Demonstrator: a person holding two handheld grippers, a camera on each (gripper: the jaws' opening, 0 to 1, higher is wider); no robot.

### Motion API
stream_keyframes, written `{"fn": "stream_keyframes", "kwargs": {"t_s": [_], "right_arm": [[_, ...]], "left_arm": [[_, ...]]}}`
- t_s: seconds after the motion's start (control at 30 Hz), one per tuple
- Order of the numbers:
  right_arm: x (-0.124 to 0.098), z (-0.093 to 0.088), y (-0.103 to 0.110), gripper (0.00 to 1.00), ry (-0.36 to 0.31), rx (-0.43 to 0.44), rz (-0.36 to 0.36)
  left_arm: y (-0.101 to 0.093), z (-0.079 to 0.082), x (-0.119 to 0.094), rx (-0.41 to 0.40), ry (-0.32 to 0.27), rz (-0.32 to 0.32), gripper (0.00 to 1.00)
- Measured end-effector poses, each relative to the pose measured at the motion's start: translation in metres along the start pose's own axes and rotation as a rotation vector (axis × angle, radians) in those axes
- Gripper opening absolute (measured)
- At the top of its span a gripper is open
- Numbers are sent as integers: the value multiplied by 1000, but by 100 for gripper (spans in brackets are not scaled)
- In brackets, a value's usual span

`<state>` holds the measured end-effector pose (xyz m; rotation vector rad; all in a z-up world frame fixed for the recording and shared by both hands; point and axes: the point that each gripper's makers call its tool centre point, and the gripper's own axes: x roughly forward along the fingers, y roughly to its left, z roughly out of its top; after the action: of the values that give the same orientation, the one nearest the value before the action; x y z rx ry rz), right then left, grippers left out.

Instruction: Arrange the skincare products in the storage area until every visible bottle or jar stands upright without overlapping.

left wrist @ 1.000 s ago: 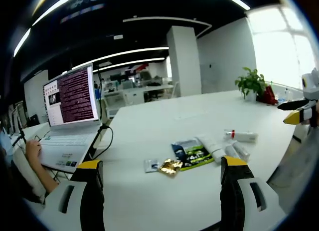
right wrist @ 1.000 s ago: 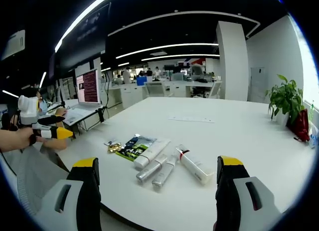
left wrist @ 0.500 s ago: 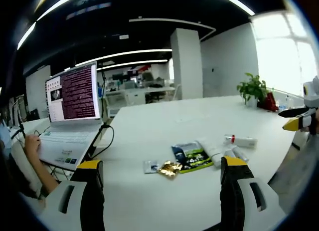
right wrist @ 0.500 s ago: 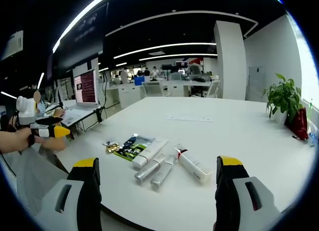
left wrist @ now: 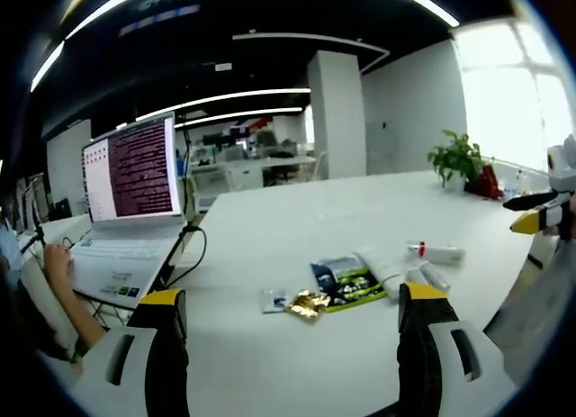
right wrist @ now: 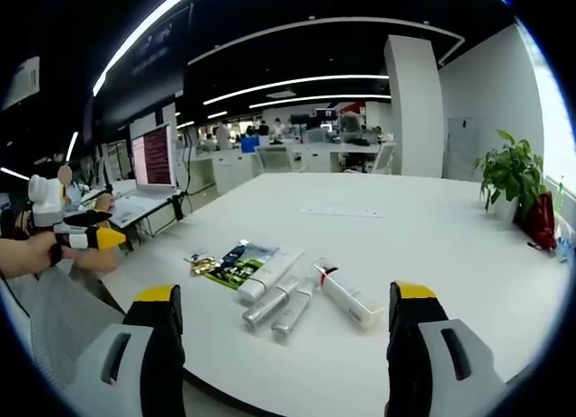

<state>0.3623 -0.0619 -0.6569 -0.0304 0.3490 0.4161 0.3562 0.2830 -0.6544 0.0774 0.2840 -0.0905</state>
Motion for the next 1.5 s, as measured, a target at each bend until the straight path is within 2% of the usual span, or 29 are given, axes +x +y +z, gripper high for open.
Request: {"fn": "stream_keyframes", "kwargs": {"t_s": [0.83, 1.13, 1.3, 1.4, 1.5], "right_arm": [[2, -4, 3, 93, 25, -4, 15], [2, -11, 5, 88, 71, 6, 27], [8, -15, -2, 87, 102, 42, 30], [12, -20, -11, 86, 135, -16, 13], [17, -27, -17, 86, 154, -10, 19]], "left_arm": [[0, 0, 0, 7, -4, -6, 91], [-3, 1, 0, 11, -1, -16, 91], [-5, -2, 1, 13, 16, -23, 90], [-7, -3, 2, 17, 25, -33, 90], [-8, -4, 2, 19, 33, -36, 90]]}}
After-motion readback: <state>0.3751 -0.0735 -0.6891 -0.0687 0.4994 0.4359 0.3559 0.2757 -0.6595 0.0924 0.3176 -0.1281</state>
